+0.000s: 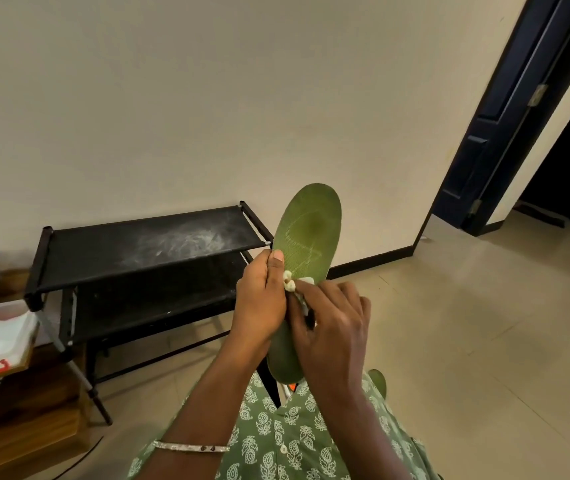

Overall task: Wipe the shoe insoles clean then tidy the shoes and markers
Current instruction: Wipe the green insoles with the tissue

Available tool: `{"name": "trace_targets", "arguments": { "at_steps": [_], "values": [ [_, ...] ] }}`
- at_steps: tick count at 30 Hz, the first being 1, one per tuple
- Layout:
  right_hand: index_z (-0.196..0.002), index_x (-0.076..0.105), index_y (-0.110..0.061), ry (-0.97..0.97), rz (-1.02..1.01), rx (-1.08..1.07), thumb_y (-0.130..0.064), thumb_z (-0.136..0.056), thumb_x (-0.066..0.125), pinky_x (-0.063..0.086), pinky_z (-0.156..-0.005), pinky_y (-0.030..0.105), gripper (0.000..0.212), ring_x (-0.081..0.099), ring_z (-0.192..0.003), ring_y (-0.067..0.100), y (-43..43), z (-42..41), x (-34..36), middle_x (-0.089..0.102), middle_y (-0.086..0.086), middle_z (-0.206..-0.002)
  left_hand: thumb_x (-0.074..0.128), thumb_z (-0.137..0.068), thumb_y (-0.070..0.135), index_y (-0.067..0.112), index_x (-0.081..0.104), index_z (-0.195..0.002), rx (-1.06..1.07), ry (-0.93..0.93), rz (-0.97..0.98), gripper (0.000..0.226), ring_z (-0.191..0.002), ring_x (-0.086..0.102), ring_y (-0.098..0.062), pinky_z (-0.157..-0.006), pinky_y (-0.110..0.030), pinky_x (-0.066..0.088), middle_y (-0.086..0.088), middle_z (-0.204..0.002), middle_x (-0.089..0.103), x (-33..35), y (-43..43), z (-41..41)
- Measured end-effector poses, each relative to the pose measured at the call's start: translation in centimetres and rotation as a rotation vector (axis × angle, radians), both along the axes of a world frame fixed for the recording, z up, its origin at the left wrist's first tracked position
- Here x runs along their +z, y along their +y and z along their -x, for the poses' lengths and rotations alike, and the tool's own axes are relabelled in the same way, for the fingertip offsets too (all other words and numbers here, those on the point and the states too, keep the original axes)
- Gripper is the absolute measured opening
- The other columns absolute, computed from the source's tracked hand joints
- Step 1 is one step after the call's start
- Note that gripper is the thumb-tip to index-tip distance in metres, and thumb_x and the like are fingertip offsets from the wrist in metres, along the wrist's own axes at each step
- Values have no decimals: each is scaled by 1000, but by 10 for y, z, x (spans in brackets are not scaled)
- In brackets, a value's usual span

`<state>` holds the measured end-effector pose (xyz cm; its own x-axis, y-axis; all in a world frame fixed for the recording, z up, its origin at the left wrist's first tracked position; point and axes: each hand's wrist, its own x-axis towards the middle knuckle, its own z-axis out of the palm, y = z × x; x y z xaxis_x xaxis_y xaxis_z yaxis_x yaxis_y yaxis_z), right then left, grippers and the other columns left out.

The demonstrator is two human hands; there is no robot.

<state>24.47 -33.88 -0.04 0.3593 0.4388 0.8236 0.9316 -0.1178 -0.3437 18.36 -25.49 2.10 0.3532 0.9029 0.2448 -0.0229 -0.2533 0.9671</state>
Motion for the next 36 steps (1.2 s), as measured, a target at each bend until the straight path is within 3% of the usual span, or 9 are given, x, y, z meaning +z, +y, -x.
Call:
{"name": "trace_targets", "arguments": {
  "at_steps": [2,5,7,12,16,23,27,31,36],
  "values": [
    [-98,74,-20,9,10,-36,-31,-88,69,40,-72,35,16,53,-80,17,2,-8,4,68,-6,-86,40,-107,36,8,55,-84,-7,-6,-15,39,-69,51,-17,-69,-48,47,-6,-74,58,-1,0,0],
    [-99,74,-19,45,11,-85,-32,-88,69,38,-73,34,18,54,-81,19,6,-21,12,69,-4,-87,39,-107,35,12,54,-81,-14,14,-44,38,-64,46,-13,-64,-37,40,0,-69,53,1,-4,-2],
    [-100,74,-17,64,15,-95,-31,-89,68,37,-74,33,19,56,-82,21,8,-24,12,70,-2,-87,38,-107,34,9,55,-84,-16,28,-60,39,-64,46,-14,-64,-38,41,-1,-70,54,0,-6,-3],
    [-101,73,-16,41,1,-3,-30,-93,57,34,-75,28,23,51,-82,14,5,-7,4,67,-3,-89,39,-108,33,11,55,-81,-10,14,-36,39,-66,50,-14,-68,-37,44,1,-71,57,0,-1,-1],
    [-103,72,-19,-21,14,34,-28,-94,54,40,-74,34,23,53,-81,17,1,4,-1,66,-5,-89,41,-107,34,20,52,-74,0,-3,6,37,-65,49,-13,-68,-36,44,6,-68,54,2,2,3],
    [-107,66,-21,65,62,-98,-29,-96,48,33,-75,30,23,54,-85,18,7,-19,14,65,-4,-93,39,-107,36,3,55,-87,-56,-4,-34,42,-64,44,-17,-62,-38,37,-5,-69,50,3,-2,2],
    [-110,61,-22,89,53,-49,-19,-96,51,35,-77,30,17,53,-88,17,5,-13,14,66,-4,-101,39,-107,35,9,57,-84,-69,-14,-29,39,-64,46,-14,-64,-35,40,-3,-69,53,7,-5,2],
    [-107,64,-19,17,48,7,-23,-99,42,39,-74,31,24,52,-86,16,2,7,7,64,-3,-97,41,-107,34,11,55,-80,-66,-59,28,38,-71,51,-13,-71,-35,44,-3,-74,58,10,-3,6],
    [-104,75,-17,2,-44,-39,-15,-90,60,41,-84,32,20,53,-99,21,0,0,8,64,5,-113,42,-105,42,12,58,-83,-112,-87,21,40,-74,55,-16,-74,-45,48,-4,-76,60,8,0,8]
  ]
}}
